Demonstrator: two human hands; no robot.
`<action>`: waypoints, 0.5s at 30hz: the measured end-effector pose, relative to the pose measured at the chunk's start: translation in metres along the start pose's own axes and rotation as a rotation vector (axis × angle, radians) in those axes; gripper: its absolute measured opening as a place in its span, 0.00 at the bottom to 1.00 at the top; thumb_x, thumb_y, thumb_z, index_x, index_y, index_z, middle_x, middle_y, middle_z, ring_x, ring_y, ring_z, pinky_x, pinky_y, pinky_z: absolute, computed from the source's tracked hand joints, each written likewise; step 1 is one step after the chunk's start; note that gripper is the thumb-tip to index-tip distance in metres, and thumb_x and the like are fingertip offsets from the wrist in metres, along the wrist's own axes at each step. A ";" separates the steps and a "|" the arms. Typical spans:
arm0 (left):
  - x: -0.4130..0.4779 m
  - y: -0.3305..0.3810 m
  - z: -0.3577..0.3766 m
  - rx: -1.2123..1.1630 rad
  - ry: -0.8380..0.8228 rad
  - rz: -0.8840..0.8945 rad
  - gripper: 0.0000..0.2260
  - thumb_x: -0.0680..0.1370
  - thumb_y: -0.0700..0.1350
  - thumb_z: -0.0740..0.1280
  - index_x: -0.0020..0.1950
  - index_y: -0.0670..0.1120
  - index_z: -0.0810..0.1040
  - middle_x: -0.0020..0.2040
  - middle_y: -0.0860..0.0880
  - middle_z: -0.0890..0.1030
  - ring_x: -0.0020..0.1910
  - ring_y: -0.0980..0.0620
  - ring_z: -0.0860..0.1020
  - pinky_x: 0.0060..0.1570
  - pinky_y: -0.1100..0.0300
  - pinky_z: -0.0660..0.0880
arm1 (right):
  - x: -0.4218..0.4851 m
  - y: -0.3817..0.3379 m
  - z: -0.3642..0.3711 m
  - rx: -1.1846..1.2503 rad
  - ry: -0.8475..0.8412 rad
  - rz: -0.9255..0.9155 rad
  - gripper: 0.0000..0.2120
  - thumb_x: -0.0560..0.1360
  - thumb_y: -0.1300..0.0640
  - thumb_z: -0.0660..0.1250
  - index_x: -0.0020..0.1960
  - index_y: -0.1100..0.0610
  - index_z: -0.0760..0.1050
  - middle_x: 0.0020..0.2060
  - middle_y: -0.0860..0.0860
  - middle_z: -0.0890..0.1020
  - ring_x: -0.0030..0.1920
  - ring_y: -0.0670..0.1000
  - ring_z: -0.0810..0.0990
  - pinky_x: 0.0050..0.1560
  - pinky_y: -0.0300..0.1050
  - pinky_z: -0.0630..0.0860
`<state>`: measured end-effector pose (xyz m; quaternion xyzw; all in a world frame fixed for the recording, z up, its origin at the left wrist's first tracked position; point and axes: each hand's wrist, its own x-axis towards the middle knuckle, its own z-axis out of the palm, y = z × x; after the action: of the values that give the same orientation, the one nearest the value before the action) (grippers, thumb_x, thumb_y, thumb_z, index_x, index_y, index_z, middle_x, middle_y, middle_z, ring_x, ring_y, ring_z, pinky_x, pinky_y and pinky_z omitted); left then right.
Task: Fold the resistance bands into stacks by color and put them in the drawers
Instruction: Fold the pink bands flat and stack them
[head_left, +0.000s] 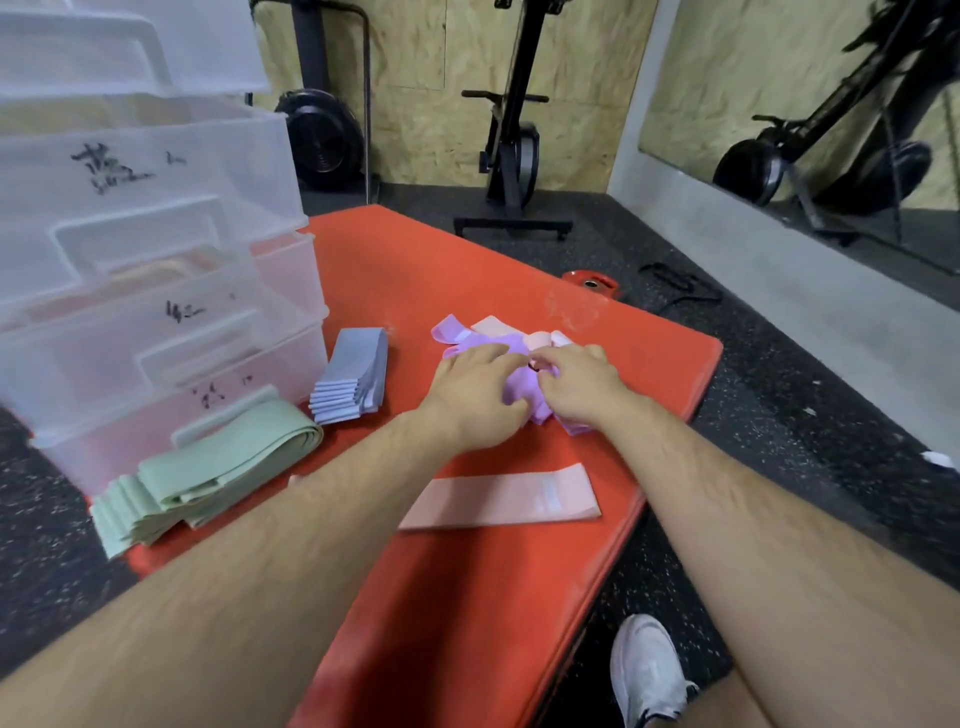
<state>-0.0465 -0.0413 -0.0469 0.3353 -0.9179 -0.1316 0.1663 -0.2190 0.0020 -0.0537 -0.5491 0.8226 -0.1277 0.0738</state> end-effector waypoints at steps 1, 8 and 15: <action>0.005 -0.001 0.002 -0.003 -0.003 -0.003 0.26 0.74 0.56 0.63 0.72 0.53 0.70 0.73 0.51 0.70 0.74 0.49 0.65 0.69 0.54 0.59 | 0.007 -0.002 0.002 -0.025 -0.006 0.014 0.21 0.79 0.53 0.55 0.69 0.41 0.73 0.72 0.51 0.70 0.70 0.61 0.64 0.68 0.52 0.65; 0.020 -0.015 0.008 -0.034 0.015 -0.072 0.24 0.76 0.53 0.63 0.72 0.53 0.70 0.73 0.52 0.70 0.74 0.50 0.65 0.69 0.53 0.60 | 0.031 0.005 0.010 0.074 0.061 0.080 0.19 0.79 0.57 0.56 0.66 0.48 0.77 0.68 0.49 0.74 0.66 0.60 0.67 0.66 0.50 0.65; 0.007 -0.011 -0.014 -0.101 0.159 -0.045 0.19 0.78 0.48 0.64 0.70 0.51 0.72 0.69 0.54 0.74 0.69 0.52 0.70 0.62 0.58 0.63 | 0.024 -0.002 -0.025 0.372 0.334 -0.093 0.23 0.76 0.70 0.55 0.66 0.60 0.78 0.68 0.54 0.77 0.69 0.55 0.72 0.72 0.42 0.63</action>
<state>-0.0396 -0.0561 -0.0361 0.3565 -0.8863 -0.1542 0.2523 -0.2333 -0.0178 -0.0287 -0.5345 0.7597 -0.3692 0.0306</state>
